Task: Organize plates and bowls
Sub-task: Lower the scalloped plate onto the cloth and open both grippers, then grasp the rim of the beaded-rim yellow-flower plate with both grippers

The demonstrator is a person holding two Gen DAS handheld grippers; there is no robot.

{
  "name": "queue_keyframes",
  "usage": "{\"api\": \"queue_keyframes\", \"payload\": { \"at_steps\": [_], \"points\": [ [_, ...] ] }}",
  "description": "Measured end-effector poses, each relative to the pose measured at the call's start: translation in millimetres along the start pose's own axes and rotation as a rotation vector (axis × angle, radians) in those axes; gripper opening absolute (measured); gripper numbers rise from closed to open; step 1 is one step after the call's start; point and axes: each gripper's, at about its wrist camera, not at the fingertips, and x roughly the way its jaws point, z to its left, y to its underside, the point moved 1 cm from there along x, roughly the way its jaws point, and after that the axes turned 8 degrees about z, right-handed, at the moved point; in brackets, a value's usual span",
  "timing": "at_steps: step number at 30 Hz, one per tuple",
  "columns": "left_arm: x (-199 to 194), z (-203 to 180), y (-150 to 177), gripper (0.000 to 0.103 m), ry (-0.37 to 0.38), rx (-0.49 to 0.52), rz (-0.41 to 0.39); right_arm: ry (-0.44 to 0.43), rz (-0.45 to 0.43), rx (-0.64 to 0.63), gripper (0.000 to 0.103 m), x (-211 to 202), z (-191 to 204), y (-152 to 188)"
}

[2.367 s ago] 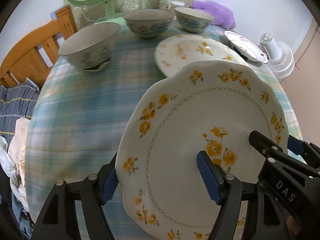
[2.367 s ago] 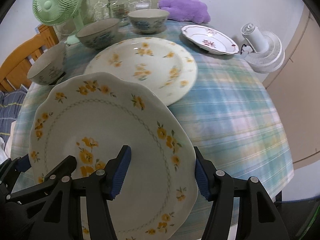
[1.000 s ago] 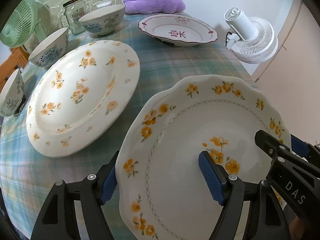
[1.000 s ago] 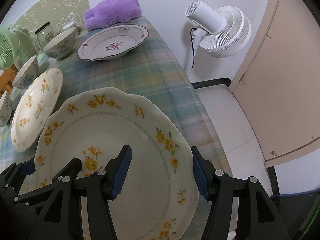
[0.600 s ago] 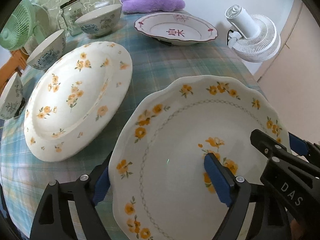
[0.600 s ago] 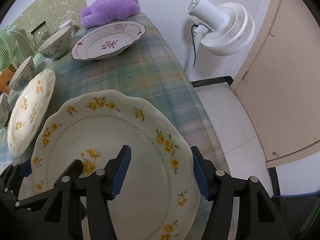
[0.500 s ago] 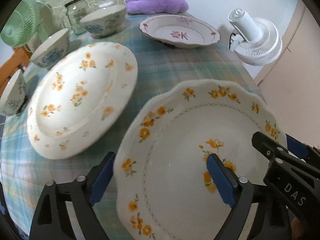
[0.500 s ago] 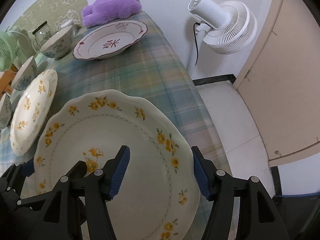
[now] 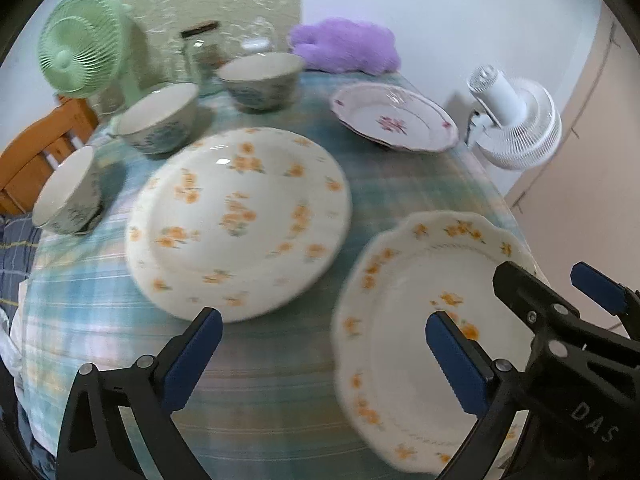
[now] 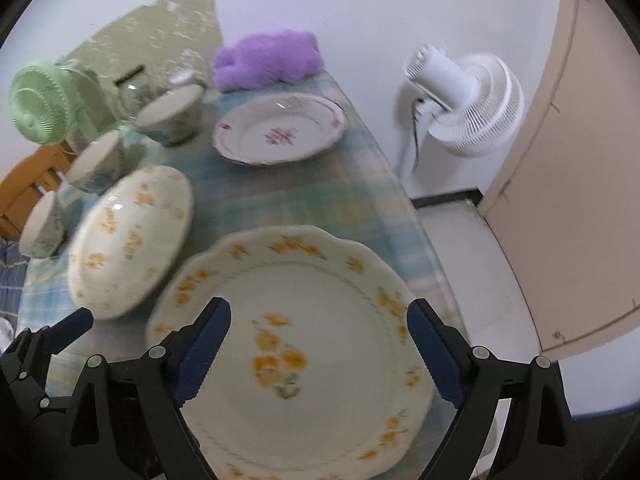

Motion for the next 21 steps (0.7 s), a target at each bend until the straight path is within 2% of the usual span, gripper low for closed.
{"api": "queue_keyframes", "payload": {
  "at_steps": [12,16,21],
  "points": [
    [-32,76,-5,0.100,-0.028,0.015,-0.088,-0.016,-0.042,-0.010,0.092,-23,88,-2],
    [-26,91,-13,0.100,-0.030,0.028,-0.101,-0.001,-0.052,-0.005,0.092,-19,104,-7],
    [-14,109,-29,0.099,-0.034,-0.006,-0.092,0.001,-0.033,-0.015,0.092,-4,117,-23]
  ]
}}
